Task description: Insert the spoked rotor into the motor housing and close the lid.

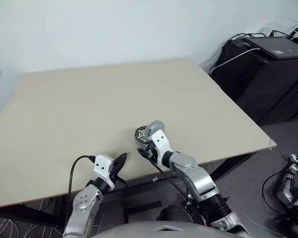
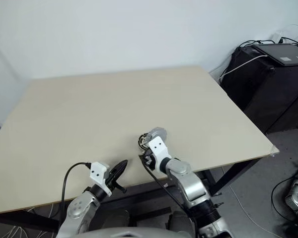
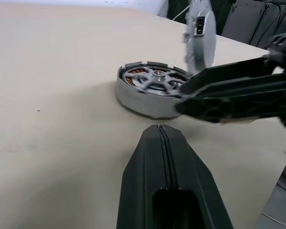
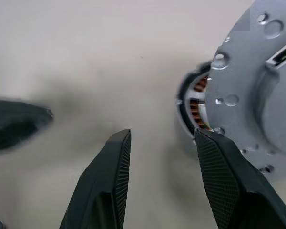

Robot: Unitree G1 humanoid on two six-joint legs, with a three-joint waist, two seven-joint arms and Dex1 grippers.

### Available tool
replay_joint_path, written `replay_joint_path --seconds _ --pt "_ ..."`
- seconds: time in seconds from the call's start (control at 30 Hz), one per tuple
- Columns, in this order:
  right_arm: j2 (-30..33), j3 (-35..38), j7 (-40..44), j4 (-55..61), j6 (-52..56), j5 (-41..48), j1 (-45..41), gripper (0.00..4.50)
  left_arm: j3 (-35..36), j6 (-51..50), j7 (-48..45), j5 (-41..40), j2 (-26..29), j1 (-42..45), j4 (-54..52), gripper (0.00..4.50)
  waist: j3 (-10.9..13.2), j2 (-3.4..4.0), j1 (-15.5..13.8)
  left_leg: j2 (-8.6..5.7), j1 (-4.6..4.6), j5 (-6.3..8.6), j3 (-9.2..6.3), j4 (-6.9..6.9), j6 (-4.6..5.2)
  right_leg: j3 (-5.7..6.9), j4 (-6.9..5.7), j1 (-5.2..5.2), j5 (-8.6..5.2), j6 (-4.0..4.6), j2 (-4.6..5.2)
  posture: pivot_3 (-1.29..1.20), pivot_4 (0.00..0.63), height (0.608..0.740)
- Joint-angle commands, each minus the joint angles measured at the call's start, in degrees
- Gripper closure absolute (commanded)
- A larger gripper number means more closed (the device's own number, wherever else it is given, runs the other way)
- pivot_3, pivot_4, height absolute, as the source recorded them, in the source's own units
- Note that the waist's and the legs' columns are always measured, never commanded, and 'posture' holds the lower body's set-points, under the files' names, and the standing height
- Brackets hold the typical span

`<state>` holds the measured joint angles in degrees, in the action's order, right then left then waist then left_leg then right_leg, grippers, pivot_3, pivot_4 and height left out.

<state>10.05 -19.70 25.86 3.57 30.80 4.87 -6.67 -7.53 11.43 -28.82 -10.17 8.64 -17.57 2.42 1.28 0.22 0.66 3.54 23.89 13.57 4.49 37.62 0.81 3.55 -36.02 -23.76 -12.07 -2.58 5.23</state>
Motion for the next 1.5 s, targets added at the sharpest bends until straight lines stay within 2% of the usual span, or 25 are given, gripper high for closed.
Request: replay_joint_path --seconds 0.03,0.3,0.6,0.77,1.0,1.23,1.5 --pt "2.8 0.8 2.2 4.3 0.6 0.3 -0.2 2.21 -0.2 0.3 -0.3 -0.5 -0.2 0.5 -1.4 4.50 0.0 0.01 0.0 0.01 -0.01 0.00 0.00 0.00 0.00 0.00 0.00 0.00 0.00 0.00 -0.01 0.00 0.000 0.740" --pt "7.0 -2.6 4.4 6.9 -1.2 -2.4 -0.1 2.21 -0.5 -0.4 -0.3 -0.4 -0.2 1.0 -1.6 4.50 0.0 0.00 0.0 0.01 -0.01 0.00 -0.01 0.00 0.00 0.00 0.00 0.00 0.00 0.00 -0.04 0.00 0.000 0.740" --pt "4.5 -9.5 6.7 14.4 -1.0 -3.6 -3.5 2.21 -0.5 -1.9 -0.2 -0.5 0.1 0.7 -2.9 4.50 0.0 0.00 0.1 0.03 -0.02 0.00 -0.03 0.00 0.00 0.01 -0.01 0.00 0.00 0.00 -0.06 0.00 0.000 0.740" --pt "0.6 -13.2 0.5 8.2 5.4 -11.1 -11.1 2.21 -0.7 -2.0 -0.2 -0.5 -0.1 0.7 -2.1 4.50 0.0 -0.05 0.0 0.02 -0.02 0.00 -0.02 0.05 0.00 0.03 -0.02 0.03 0.01 -0.01 -0.03 0.00 0.000 0.740" --pt "-1.7 -15.7 -1.0 -2.9 10.2 -16.4 -18.5 2.21 -0.8 -1.3 -0.2 -0.3 -0.7 0.7 -0.9 4.50 0.0 -0.08 0.1 0.03 0.02 -0.01 0.19 0.02 0.01 0.05 -0.02 -0.01 0.01 0.01 -0.05 0.00 0.000 0.740" --pt "-2.3 -16.4 0.9 -8.3 13.1 -16.8 -20.4 2.21 -1.0 -1.7 0.3 -0.2 -1.2 0.9 -1.3 4.50 0.0 -0.07 0.2 0.03 0.01 -0.01 0.20 0.03 0.01 0.05 -0.03 0.00 0.01 0.01 -0.05 0.00 0.000 0.740" --pt "-2.7 -16.3 1.1 -9.3 15.3 -17.5 -20.9 2.21 -1.4 -1.4 0.3 0.1 -1.6 0.5 -1.1 4.50 -0.1 -0.07 0.4 0.03 0.00 -0.01 0.20 0.03 0.01 0.05 -0.04 0.01 0.01 0.00 -0.05 0.00 0.000 0.740"
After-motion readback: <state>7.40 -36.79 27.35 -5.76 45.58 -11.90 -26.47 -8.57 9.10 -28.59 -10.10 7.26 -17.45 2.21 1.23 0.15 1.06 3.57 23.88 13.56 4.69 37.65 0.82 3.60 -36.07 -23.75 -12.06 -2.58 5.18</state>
